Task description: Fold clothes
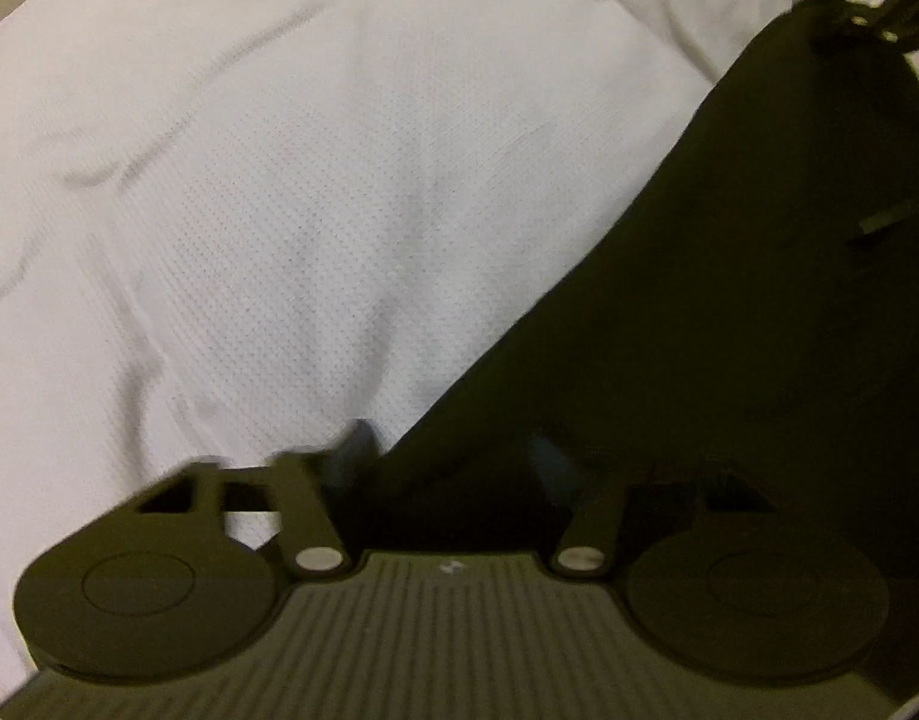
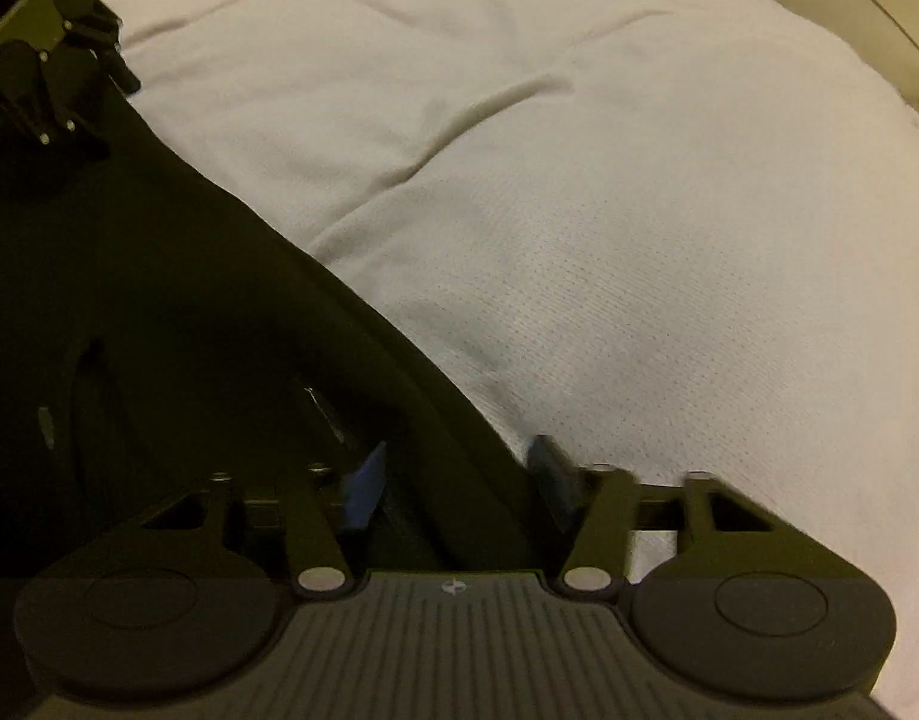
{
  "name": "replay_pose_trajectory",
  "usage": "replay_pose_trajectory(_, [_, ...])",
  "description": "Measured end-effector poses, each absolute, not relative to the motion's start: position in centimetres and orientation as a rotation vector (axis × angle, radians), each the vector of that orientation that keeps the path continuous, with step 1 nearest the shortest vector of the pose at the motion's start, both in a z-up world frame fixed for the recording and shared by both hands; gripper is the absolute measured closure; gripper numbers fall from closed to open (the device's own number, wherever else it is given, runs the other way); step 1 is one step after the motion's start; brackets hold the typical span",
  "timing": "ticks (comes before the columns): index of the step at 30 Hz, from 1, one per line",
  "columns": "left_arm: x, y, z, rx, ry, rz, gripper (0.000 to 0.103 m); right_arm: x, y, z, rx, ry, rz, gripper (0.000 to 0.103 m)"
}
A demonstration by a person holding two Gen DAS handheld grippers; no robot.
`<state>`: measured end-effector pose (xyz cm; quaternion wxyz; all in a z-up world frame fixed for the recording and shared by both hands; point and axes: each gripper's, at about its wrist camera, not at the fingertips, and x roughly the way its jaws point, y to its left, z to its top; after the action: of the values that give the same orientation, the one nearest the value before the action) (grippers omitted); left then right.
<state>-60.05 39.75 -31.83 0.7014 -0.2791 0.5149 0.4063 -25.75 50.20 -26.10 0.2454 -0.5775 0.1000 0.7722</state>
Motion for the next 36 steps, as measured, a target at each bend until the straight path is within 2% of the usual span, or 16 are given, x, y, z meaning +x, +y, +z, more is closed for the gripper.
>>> replay_pose_trajectory(1, [-59.9,39.3,-31.5,-0.604,1.144,0.927,0.098,-25.8,50.0,-26.0,-1.574,0.272,2.111,0.097])
replay_pose_trajectory(2, [-59.7,38.7,-31.1,-0.578,1.14,0.952,0.1,-25.9,49.8,-25.9,-1.573,0.272,2.114,0.1])
replay_pose_trajectory(7, [-59.6,33.5,-25.9,-0.451,1.049,1.109,0.101,-25.7,45.5,-23.8,-1.451,0.084,2.09,0.102])
replay_pose_trajectory(12, [-59.2,23.3,-18.7,-0.411,0.918,1.279,0.1,-24.3,36.7,-18.5,-1.208,-0.09,2.062,0.102])
replay_pose_trajectory(15, [-57.9,15.8,-16.8,-0.473,0.877,1.331,0.1,-22.9,29.1,-16.7,-1.13,-0.155,2.042,0.102])
replay_pose_trajectory(17, [-56.6,11.6,-17.8,-0.572,0.881,1.34,0.099,-22.0,24.4,-16.6,-1.125,-0.122,2.031,0.102])
replay_pose_trajectory(20, [-55.5,7.0,-21.6,-0.779,0.896,1.342,0.096,-20.9,18.5,-19.5,-1.23,0.004,1.99,0.101])
replay_pose_trajectory(24, [-54.3,3.3,-24.9,-0.981,0.887,1.365,0.085,-19.8,13.7,-25.8,-1.498,0.151,1.842,0.075])
replay_pose_trajectory(25, [-54.2,2.8,-24.7,-1.019,0.849,1.377,0.073,-19.4,13.0,-26.3,-1.523,0.188,1.814,0.071])
replay_pose_trajectory(26, [-54.2,2.4,-24.5,-1.052,0.802,1.389,0.067,-18.9,12.7,-26.1,-1.5,0.228,1.8,0.066])
replay_pose_trajectory(27, [-54.2,2.0,-24.2,-1.081,0.748,1.402,0.065,-18.4,12.5,-25.7,-1.465,0.267,1.788,0.055])
replay_pose_trajectory(29, [-54.2,2.5,-23.8,-1.137,0.657,1.434,0.05,-17.0,13.2,-24.2,-1.304,0.446,1.777,0.041])
replay_pose_trajectory(31, [-55.9,2.5,-23.1,-1.191,0.586,1.483,0.044,-14.6,14.9,-22.7,-1.086,0.695,1.745,0.041])
replay_pose_trajectory(34, [-58.7,2.9,-24.1,-1.364,0.416,1.534,0.044,-9.3,18.0,-22.8,-0.627,1.124,1.591,0.043])
replay_pose_trajectory(36, [-60.5,3.1,-25.2,-1.479,0.281,1.557,0.044,-6.1,19.0,-24.1,-0.348,1.325,1.46,0.045])
